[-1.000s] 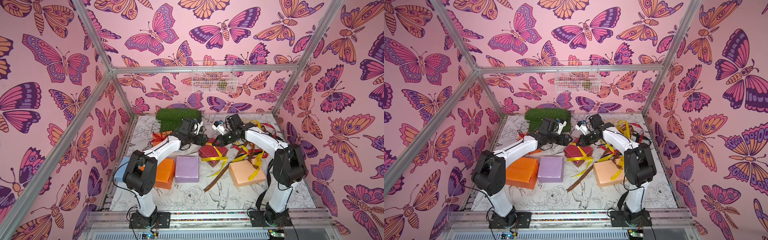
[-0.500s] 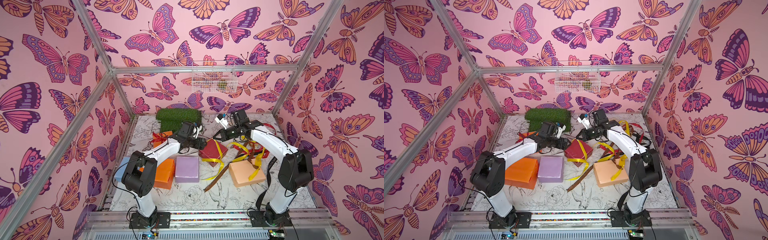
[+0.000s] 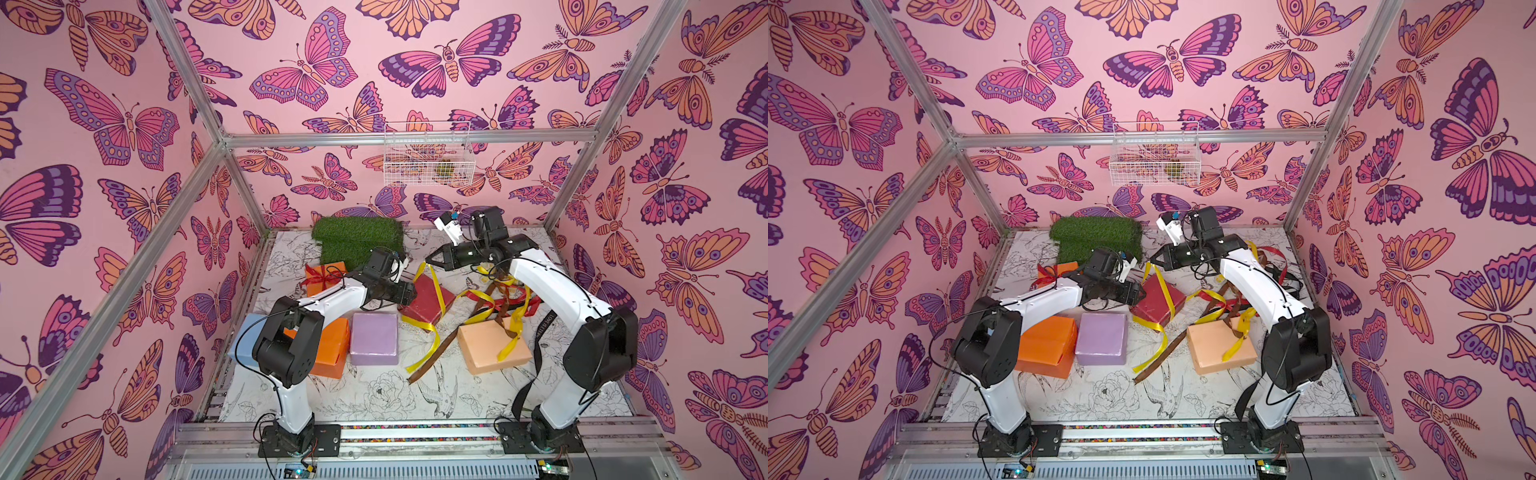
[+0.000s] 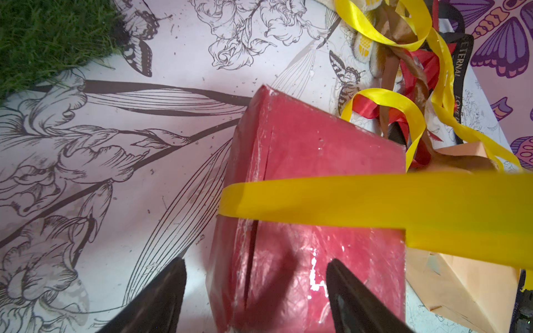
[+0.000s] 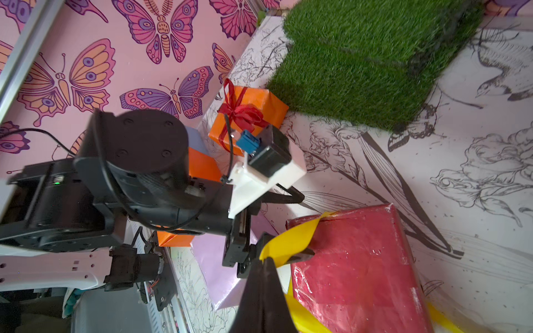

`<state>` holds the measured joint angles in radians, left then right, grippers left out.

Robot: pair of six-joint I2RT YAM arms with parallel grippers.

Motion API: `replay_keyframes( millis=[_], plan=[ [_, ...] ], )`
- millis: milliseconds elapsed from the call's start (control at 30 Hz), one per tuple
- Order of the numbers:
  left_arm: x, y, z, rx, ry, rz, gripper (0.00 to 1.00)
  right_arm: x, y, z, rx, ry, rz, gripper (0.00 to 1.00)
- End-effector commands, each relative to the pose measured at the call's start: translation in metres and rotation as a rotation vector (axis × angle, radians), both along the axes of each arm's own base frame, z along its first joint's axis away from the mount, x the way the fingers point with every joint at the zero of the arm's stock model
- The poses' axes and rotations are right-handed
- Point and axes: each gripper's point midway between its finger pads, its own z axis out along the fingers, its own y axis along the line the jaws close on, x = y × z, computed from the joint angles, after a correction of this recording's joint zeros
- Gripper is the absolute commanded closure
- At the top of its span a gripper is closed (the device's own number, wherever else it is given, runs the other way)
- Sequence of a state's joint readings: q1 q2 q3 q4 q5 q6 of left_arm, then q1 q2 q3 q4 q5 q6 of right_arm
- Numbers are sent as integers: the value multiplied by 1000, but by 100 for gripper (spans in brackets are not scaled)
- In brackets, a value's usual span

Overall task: Untie the ribbon bows on the gift boxes
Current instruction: Pull the ribbon from the gift box.

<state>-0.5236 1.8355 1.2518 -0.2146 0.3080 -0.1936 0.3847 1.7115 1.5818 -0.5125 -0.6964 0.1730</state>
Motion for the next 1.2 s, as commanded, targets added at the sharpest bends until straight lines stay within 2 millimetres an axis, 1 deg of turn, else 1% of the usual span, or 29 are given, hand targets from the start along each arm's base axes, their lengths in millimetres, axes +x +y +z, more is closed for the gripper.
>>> replay_keyframes(
  millis=[0,233,533,567,633,800,867,1033,1167],
  plan=[
    [-3,0,-10,6,31,2,22,4,-6,42,54,-92,-30,100],
    [-2,-2,-12,0,39,0,22,0,-10,73,92,-144,-42,100],
    [-1,-1,-20,12,47,5,22,-10,-13,122,145,-242,-44,100],
    [0,-2,-20,10,48,3,22,-20,-16,143,167,-287,-41,100],
    [0,-3,-22,10,52,5,22,-26,-19,166,190,-340,-41,100],
    [1,-4,-26,8,60,4,22,-47,-32,233,244,-524,-63,100],
    [1,-4,-27,9,60,5,22,-59,-39,261,264,-616,-77,100],
    [1,-3,-30,15,64,7,22,-83,-68,322,266,-861,-189,100],
    [1,-3,-33,17,70,10,22,-109,-91,367,288,-1056,-270,100]
  ],
)
